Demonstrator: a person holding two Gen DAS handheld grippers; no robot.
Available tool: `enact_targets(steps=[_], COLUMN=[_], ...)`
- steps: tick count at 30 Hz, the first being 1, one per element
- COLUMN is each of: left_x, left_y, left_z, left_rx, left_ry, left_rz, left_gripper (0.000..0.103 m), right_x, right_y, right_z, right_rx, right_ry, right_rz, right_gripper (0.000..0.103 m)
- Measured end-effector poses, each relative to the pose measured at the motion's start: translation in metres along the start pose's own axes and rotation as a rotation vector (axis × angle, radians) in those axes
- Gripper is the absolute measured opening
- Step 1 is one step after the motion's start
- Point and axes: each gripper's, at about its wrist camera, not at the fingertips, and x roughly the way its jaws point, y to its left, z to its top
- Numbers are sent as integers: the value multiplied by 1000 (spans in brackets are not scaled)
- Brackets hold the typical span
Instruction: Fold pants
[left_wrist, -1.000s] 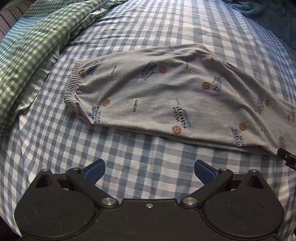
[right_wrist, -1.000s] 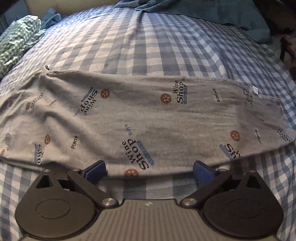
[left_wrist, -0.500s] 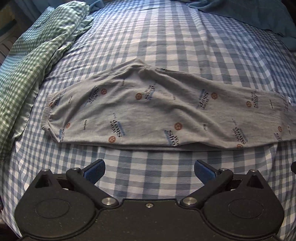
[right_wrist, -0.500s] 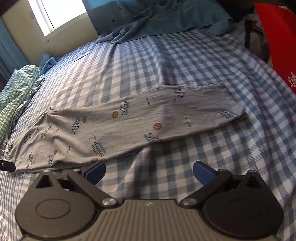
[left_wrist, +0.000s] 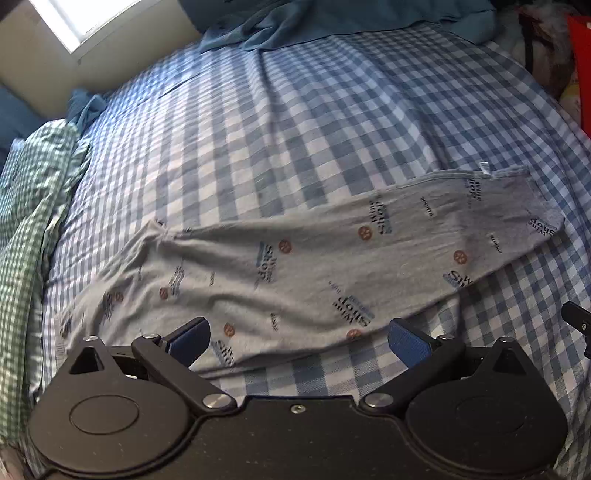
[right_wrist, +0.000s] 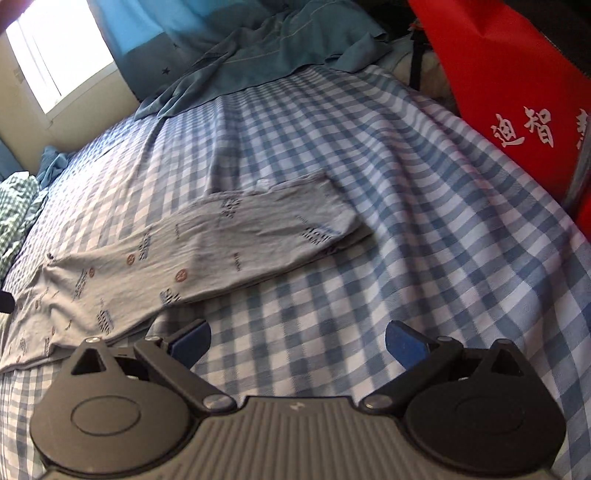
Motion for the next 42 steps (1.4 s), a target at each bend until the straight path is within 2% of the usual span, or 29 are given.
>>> enact_targets(steps=[6,9,15,20,25,34,36,38,40,42], left_x=[16,27,58,90,125,154,156,154,148,141], left_y=[-51,-78,-146,-209,-250,-268,-266,-262,-255,-247], left_z=[62,93,145,168,177,185,190,196,203,210], left_rx=[168,243,424,607,710,684,640,569,482,393], left_ry=[-22,-41,-76,-55,-2,73,109,149,188,226], left_rz=[-14,-37,-120,-211,-205,-207,-207,-222,-262,-315], left_gripper=[102,102,102,102,102,103,102,102,102,101], right_x=[17,27,44,63,79,92,94,95,95,95], right_y=[-30,-42,-43,-41,-40,-40,-39,-37,-37,-39], right_z=[9,11,20,28,31,38,40,40,41,41], right_rx=[86,131,145,190,230,241,239,244,261,278], right_ry=[-24,-34,-53,-38,-32,-74,-81,-88,-97,-107], right_rz=[27,89,153,128,67,33,5,-32,-59,-54], right_gripper=[103,100,81,73,64,61,55,38,26,20])
